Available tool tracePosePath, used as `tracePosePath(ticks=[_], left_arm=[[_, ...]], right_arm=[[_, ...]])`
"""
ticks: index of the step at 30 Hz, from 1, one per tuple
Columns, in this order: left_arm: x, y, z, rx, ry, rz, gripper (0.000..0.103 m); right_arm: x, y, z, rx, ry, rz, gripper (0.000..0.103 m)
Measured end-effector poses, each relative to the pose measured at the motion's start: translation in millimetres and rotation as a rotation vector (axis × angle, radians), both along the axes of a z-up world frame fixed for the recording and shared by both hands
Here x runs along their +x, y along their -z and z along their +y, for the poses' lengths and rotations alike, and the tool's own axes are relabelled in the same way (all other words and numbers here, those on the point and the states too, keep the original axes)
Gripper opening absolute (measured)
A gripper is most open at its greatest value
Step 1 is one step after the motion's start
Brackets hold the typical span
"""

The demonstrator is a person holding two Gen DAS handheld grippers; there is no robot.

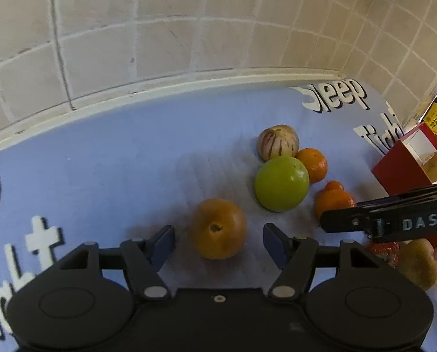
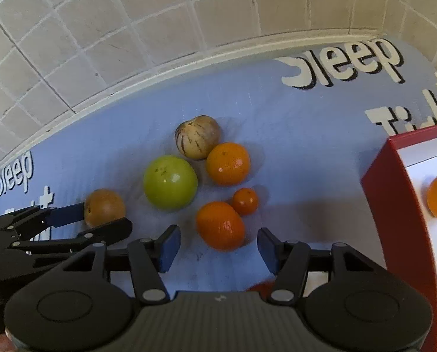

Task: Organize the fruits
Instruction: 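Grasp the brown pear with the left tool while the right tool grasps a mandarin, then place the pear and mandarin in the red box and open both tools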

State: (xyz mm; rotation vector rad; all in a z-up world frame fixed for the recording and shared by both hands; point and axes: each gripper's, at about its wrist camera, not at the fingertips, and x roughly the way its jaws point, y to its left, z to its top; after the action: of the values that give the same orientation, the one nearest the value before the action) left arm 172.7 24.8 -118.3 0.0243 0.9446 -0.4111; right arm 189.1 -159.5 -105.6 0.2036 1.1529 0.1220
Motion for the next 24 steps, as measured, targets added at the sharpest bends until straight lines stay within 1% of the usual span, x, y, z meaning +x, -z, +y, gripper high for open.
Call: tracePosePath(ticks=[2, 4, 5, 7, 12, 15, 17, 18, 20, 22, 23, 24], left_arm=[[0, -1, -3, 0.010, 0.005, -0.006, 0.061], [0, -1, -5, 0.033, 0.004, -0.007, 0.054], [1, -2, -6, 0.042, 0.003, -0.012, 0.050], [-1, -4, -6, 0.044, 0.011, -0.023, 0.049], [-8, -9, -8, 0.041, 0.010, -0.043, 0.048], [-13, -19, -7, 0.033, 0.012, -0.057, 0.048], [-16, -31, -7, 0.022, 0.013, -0.076, 0.048], [-18, -38, -9, 0.019, 0.017, -0.091, 0.048], [-22, -57, -14, 0.016, 0.031, -0.138, 0.048], [-25, -80, -24, 0.006, 0.051, -0.191, 0.048], [-27, -91, -30, -0.002, 0.063, -0.215, 0.048], [-28, -102, -36, -0.011, 0.076, -0.237, 0.048]], right_arm=[[4, 6, 0, 0.010, 0.007, 0.009, 0.053], [6, 9, -1, 0.018, 0.008, 0.022, 0.050], [7, 12, 0, 0.014, 0.017, 0.015, 0.043], [5, 11, 0, -0.003, 0.015, 0.004, 0.039], [-1, 8, -5, 0.018, 0.033, -0.010, 0.038], [-5, 0, -8, 0.046, 0.044, -0.027, 0.037], [-10, -12, -10, 0.059, 0.047, -0.045, 0.037], [-14, -21, -13, 0.066, 0.047, -0.068, 0.037], [-21, -39, -19, 0.073, 0.057, -0.111, 0.037], [-32, -62, -32, 0.082, 0.083, -0.167, 0.037], [-37, -72, -38, 0.080, 0.080, -0.174, 0.037], [-42, -83, -47, 0.080, 0.097, -0.201, 0.037]])
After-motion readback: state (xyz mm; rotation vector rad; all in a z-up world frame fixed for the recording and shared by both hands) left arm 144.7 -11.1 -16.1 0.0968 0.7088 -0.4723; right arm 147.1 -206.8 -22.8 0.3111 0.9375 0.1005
